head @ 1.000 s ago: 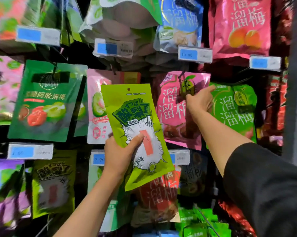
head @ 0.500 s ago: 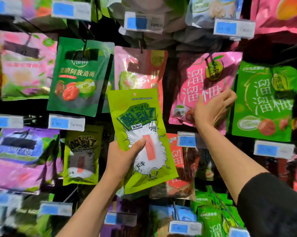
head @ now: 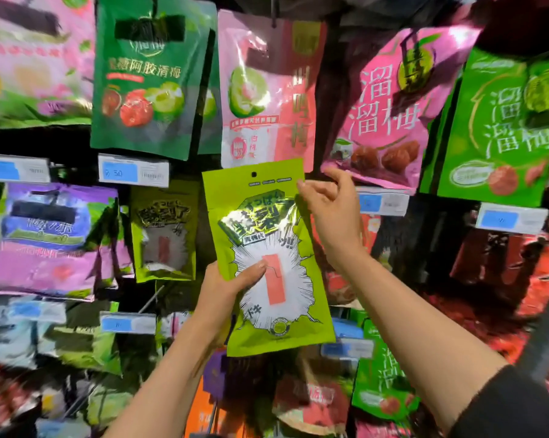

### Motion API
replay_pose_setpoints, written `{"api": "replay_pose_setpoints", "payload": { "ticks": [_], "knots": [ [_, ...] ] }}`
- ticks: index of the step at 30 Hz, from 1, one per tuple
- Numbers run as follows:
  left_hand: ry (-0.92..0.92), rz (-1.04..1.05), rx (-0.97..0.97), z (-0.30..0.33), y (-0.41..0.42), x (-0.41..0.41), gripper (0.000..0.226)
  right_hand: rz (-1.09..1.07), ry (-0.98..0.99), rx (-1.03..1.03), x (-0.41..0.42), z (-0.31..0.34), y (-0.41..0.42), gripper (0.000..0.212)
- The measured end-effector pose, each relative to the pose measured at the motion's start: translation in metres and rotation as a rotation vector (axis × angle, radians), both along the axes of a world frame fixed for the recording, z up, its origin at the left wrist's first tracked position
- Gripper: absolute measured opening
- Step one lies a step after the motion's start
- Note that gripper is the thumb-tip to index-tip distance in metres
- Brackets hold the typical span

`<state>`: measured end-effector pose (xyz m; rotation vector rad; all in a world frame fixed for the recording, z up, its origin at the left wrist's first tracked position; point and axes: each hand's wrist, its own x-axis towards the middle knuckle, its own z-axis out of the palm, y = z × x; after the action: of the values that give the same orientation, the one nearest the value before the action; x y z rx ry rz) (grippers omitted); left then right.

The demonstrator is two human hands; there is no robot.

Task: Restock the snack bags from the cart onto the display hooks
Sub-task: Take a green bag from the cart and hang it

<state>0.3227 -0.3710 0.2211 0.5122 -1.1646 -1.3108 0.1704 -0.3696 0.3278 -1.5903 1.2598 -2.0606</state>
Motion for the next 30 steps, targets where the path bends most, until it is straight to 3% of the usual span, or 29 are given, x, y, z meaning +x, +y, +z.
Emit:
{"api": "replay_pose_setpoints", "payload": {
  "ticks": [3, 5, 7, 9, 12, 15, 18, 20, 22, 24, 26, 30],
  "knots": [
    [-0.053, -0.070, 0.047, -0.022, 0.003, 0.012, 0.048, 0.032, -0.212, 0.038, 0.009, -0.018, 0.004, 0.036],
    [-0.101, -0.109, 0.071, -0.035, 0.005, 0.021, 0.062, -0.028, -0.250, 0.065, 0.012, -0.034, 0.007, 0.028],
    [-0.163, -0.143, 0.088, -0.047, 0.005, 0.029, 0.076, 0.061, -0.220, 0.171, 0.021, -0.055, 0.010, 0.018],
    [-0.184, -0.177, 0.097, -0.056, 0.006, 0.037, 0.058, 0.157, -0.152, 0.244, 0.032, -0.072, 0.014, 0.004],
    [-0.173, -0.168, 0.147, -0.065, 0.008, 0.051, 0.049, 0.197, -0.139, 0.296, 0.049, -0.081, 0.014, 0.011],
    [-0.212, -0.022, 0.124, -0.070, -0.004, 0.070, 0.049, 0.201, -0.139, 0.346, 0.070, -0.084, 0.000, 0.011],
    [-0.271, 0.210, 0.022, -0.060, -0.022, 0.094, 0.074, 0.160, -0.146, 0.375, 0.088, -0.092, -0.032, 0.043],
    [-0.368, 0.416, -0.076, -0.043, -0.033, 0.111, 0.087, 0.180, -0.170, 0.377, 0.112, -0.082, -0.034, 0.036],
    [-0.563, 0.685, -0.265, -0.021, -0.043, 0.129, 0.083, 0.202, -0.203, 0.394, 0.133, -0.070, -0.038, 0.026],
    [-0.719, 0.851, -0.491, 0.002, -0.055, 0.146, 0.085, 0.248, -0.243, 0.410, 0.149, -0.065, -0.049, 0.004],
    [-0.864, 0.927, -0.607, 0.020, -0.072, 0.161, 0.086, 0.293, -0.286, 0.456, 0.164, -0.062, -0.060, 0.015],
    [-0.995, 0.912, -0.692, 0.040, -0.092, 0.183, 0.084, 0.369, -0.388, 0.491, 0.188, -0.057, -0.075, 0.010]
  ]
}}
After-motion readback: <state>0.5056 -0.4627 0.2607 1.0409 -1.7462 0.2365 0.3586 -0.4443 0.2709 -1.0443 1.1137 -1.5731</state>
